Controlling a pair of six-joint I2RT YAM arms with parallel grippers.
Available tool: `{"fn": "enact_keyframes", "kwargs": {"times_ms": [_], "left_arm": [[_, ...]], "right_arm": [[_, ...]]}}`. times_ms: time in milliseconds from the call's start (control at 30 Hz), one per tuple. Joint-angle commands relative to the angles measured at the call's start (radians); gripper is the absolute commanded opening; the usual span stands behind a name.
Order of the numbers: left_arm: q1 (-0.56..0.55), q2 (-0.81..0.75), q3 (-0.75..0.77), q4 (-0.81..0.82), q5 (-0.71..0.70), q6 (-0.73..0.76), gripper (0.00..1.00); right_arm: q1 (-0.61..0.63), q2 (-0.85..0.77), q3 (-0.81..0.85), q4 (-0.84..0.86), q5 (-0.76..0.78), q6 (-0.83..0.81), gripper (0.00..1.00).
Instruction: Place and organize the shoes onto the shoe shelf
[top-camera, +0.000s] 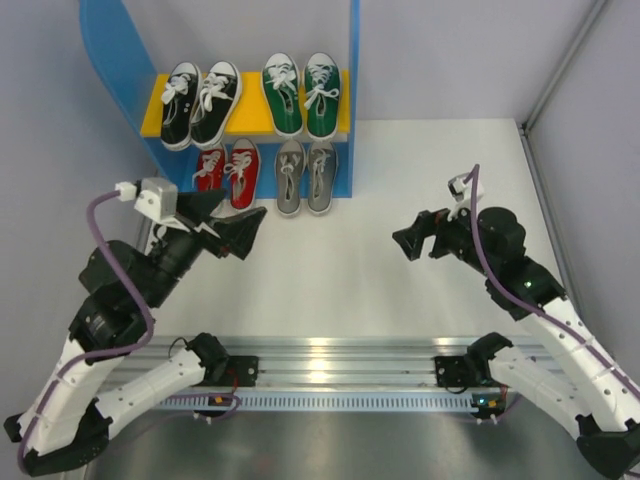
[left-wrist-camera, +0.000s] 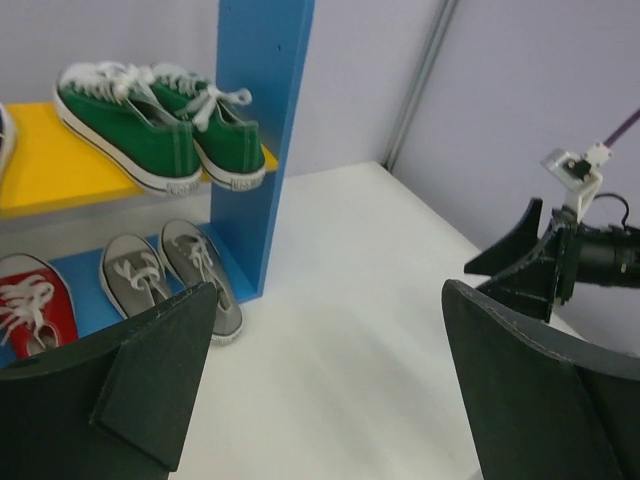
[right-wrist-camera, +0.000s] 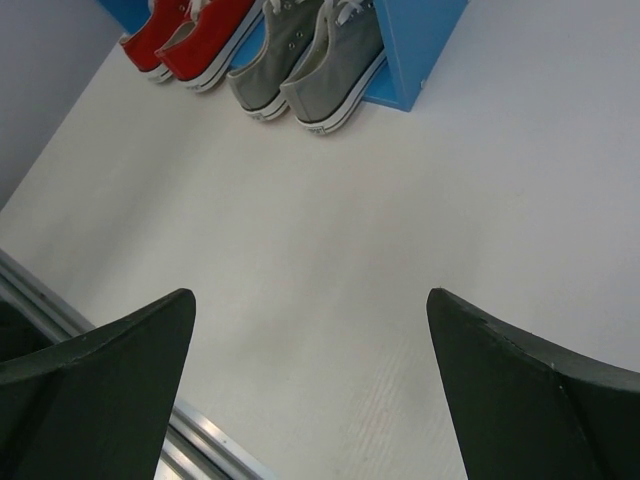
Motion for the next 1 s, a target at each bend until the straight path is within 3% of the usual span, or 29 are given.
{"fn": "enact_keyframes", "kwargs": {"times_ms": [0, 200, 333, 433, 733, 967], "left_arm": [[-0.002, -0.003, -0.072, 0.06, 0.115, -0.046, 0.99], [-0.002, -0.073, -0.161, 0.074, 0.051, -0.069, 0.99], [-0.002, -0.067, -0.207, 0.065, 0.085, -0.092, 0.99], [-0.002, -0.053, -0.219, 0.05, 0.033, -0.114, 0.99], [-0.002, 0.051, 0.055, 0.01, 0.036, -0.081, 0.99], [-0.002, 0.042, 0.109, 0.01, -0.026, -0.097, 0.99]], "right_arm": [[0.045, 0.022, 0.023, 0.057, 0.016, -0.018, 1.0], [0.072, 0.015, 0.008, 0.072, 0.052, -0.018, 0.99], [0.074, 0.022, 0.009, 0.106, 0.02, -0.015, 0.99], [0.074, 0.017, 0.03, 0.104, 0.023, -0.016, 1.0], [0.072, 0.025, 0.202, 0.057, -0.011, -0.038, 0.99], [0.074, 0.04, 0.247, 0.051, 0.003, -0.018, 0.99]]}}
